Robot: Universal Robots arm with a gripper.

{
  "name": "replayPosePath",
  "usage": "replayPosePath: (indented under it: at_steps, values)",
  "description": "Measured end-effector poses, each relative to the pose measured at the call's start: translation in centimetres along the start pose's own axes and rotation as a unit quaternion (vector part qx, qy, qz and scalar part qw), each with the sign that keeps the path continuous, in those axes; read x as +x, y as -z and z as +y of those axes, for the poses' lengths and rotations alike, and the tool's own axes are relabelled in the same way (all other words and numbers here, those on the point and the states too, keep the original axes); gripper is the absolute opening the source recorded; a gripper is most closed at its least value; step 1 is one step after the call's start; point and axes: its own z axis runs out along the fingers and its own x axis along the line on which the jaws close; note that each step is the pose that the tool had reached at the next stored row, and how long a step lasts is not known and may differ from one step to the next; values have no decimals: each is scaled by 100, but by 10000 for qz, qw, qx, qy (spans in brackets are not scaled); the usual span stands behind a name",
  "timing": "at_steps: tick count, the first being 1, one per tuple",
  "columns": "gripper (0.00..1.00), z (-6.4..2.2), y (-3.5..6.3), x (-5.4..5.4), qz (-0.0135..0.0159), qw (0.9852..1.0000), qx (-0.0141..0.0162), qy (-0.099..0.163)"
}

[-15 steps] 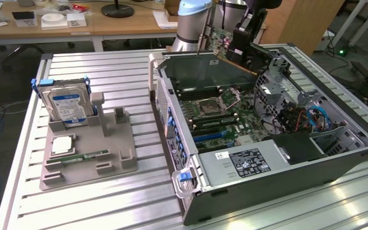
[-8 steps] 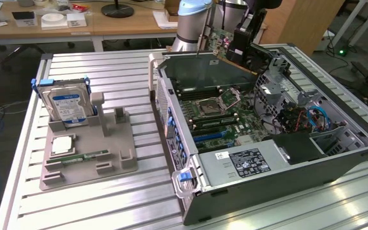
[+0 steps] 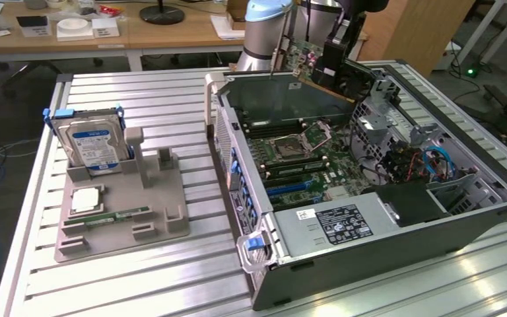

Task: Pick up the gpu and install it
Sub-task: 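Insert the gpu into the slot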

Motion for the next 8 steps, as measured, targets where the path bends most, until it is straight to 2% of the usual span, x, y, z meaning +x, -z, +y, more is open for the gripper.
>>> replayPosePath:
  at_steps: [8]
  values:
    - [28, 0, 0, 0, 4, 9998, -2, 217]
